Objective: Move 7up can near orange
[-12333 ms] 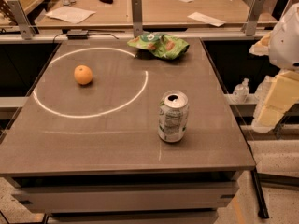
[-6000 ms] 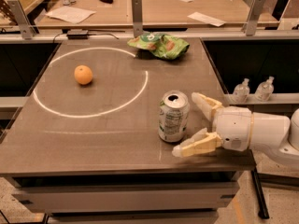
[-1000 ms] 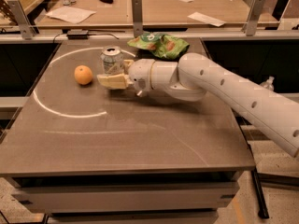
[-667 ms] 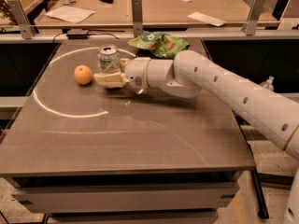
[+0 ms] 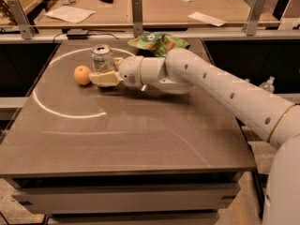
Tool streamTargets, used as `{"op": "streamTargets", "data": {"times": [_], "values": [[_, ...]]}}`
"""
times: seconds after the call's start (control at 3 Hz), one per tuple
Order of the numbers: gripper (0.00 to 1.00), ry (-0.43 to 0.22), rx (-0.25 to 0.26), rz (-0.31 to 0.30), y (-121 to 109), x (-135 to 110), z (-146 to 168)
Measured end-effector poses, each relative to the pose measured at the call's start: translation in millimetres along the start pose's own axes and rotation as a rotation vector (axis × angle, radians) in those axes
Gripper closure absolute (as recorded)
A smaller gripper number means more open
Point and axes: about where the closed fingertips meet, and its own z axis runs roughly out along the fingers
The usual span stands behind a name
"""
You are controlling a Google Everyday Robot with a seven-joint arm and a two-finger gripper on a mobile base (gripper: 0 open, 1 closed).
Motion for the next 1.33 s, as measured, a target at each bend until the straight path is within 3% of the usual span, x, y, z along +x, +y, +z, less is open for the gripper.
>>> {"op": "streamTargets", "data": {"times": [0.33,1.33], "values": [[0.83,0.015,0.000,-0.009,-0.5,4.7,9.8],[0.12,0.028,0.003,-0.013,-0.5,8.5,16.3]]}}
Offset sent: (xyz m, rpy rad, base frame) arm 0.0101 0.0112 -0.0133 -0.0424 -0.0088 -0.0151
